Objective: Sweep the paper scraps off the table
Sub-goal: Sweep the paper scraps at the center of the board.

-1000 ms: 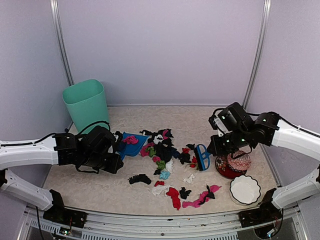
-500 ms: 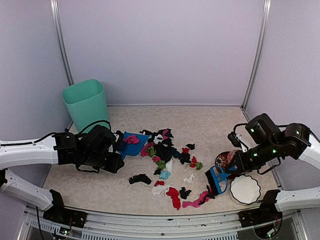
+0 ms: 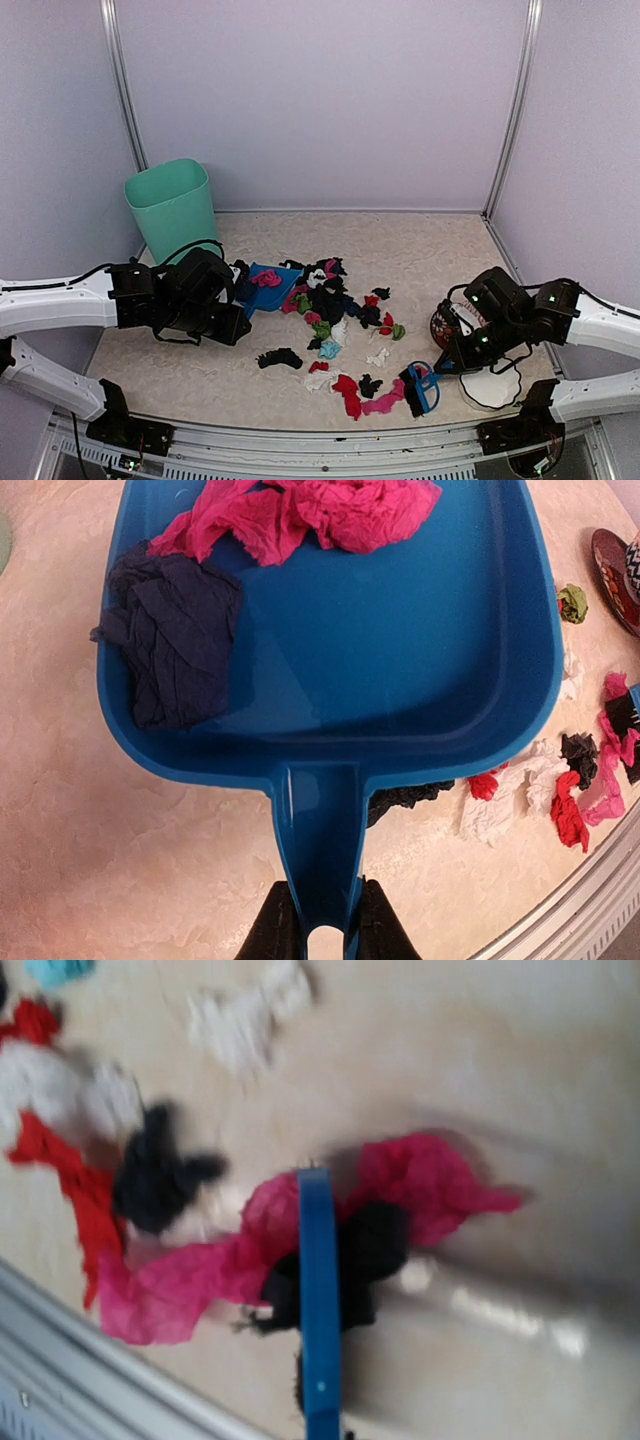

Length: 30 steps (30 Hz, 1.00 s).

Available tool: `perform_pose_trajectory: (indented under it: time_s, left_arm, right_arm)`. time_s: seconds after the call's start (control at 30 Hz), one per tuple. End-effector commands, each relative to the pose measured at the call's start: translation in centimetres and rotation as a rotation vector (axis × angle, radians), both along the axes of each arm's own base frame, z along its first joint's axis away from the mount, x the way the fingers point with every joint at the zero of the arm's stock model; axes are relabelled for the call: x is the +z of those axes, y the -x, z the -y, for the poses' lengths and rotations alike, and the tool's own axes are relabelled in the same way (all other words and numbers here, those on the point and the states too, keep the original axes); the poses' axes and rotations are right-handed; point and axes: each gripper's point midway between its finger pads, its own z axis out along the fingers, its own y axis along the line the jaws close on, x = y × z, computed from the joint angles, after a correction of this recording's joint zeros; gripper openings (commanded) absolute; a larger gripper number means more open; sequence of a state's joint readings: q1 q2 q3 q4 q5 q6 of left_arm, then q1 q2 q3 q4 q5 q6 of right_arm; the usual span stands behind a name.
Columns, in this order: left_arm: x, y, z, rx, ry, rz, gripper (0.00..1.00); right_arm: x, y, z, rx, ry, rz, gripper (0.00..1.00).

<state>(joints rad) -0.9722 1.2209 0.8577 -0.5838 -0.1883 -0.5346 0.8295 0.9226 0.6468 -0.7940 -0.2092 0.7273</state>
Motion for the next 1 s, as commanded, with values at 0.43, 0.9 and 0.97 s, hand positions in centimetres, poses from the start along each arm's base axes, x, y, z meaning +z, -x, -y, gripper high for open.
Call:
perform_pose_trajectory:
  time_s: [0.43, 0.9, 0.97]
  left_arm:
    - [1.0, -0.3, 0.1, 0.017, 0.011, 0.017, 0.0]
    - [1.8, -0.6, -0.8, 0.036, 0.0, 0.036, 0.0]
    - [2.0, -0.6, -0.9, 0.039, 0.003, 0.036, 0.0]
  right_arm:
    - [6.1, -7.7, -5.7, -0.039, -0.202, 0.369, 0.0]
    - [11.6, -2.0, -7.5, 0.396, -0.24, 0.328, 0.0]
    - [10.8, -0.5, -8.9, 0.504, -0.265, 0.302, 0.0]
